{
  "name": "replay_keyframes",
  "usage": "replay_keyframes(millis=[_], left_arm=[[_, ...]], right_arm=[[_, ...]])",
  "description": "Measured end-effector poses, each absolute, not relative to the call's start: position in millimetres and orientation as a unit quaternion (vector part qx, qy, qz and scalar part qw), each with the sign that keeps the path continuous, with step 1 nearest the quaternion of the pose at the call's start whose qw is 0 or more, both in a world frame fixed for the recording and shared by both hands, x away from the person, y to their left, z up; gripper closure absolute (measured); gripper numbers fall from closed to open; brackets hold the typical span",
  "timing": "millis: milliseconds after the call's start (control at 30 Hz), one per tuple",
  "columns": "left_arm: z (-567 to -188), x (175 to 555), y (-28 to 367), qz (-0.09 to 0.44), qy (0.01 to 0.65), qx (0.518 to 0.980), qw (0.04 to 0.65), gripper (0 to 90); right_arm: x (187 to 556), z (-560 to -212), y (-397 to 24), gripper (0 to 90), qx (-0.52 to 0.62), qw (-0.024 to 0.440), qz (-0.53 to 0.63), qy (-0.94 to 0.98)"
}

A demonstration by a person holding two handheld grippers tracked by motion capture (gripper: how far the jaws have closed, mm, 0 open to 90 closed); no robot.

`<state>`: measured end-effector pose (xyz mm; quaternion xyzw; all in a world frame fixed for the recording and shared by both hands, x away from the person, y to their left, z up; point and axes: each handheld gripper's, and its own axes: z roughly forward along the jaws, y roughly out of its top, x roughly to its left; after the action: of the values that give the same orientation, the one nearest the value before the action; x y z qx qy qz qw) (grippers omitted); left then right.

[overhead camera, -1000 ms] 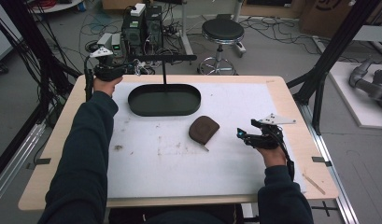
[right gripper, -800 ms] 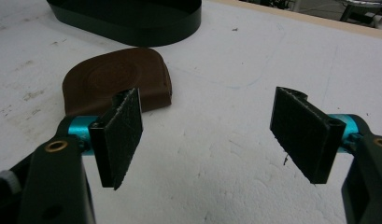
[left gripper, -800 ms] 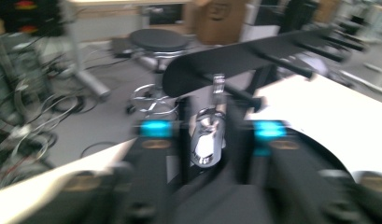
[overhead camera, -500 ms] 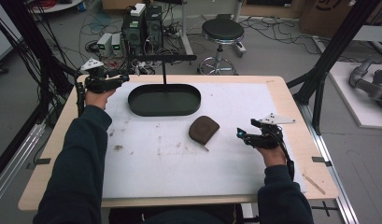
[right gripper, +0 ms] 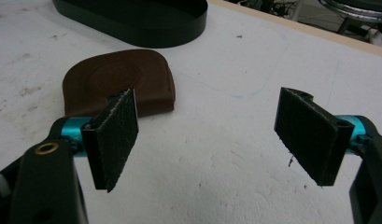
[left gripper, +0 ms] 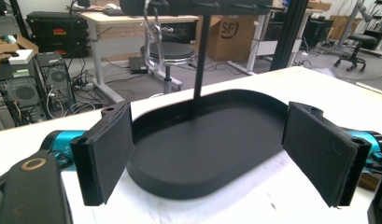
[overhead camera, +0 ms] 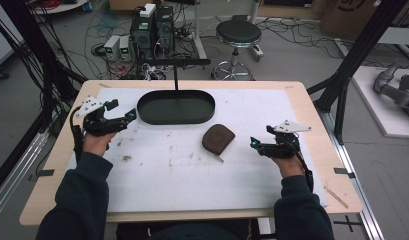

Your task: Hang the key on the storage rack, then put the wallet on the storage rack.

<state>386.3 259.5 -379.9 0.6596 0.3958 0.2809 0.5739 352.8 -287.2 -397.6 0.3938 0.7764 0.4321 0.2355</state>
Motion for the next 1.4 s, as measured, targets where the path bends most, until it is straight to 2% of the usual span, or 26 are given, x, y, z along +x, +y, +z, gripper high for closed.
replay_keyframes(millis=[100, 400, 600, 1033, 1167, 1200, 1400], left_arm=[[-387, 371, 259, 0.283, 0.387, 0.668, 0.569, 16.9], [-396, 359, 253, 0.273, 0.378, 0.685, 0.559, 16.9], [-401, 355, 250, 0.275, 0.372, 0.690, 0.556, 16.9], [-408, 353, 249, 0.264, 0.375, 0.701, 0.546, 17.7], [-410, 354, 249, 0.261, 0.378, 0.701, 0.546, 17.7], [-410, 354, 249, 0.260, 0.381, 0.700, 0.545, 17.6], [-412, 354, 250, 0.256, 0.387, 0.700, 0.543, 17.7]], right_arm=[[353, -397, -285, 21.5, 0.391, 0.237, 0.434, 0.776], [355, -401, -273, 21.0, 0.396, 0.231, 0.422, 0.782], [355, -403, -262, 21.1, 0.394, 0.243, 0.418, 0.782], [361, -419, -206, 22.2, 0.416, 0.224, 0.402, 0.784], [365, -425, -192, 29.5, 0.415, 0.214, 0.400, 0.788], [365, -427, -184, 34.1, 0.404, 0.211, 0.403, 0.794], [365, -433, -159, 37.8, 0.370, 0.217, 0.394, 0.813]])
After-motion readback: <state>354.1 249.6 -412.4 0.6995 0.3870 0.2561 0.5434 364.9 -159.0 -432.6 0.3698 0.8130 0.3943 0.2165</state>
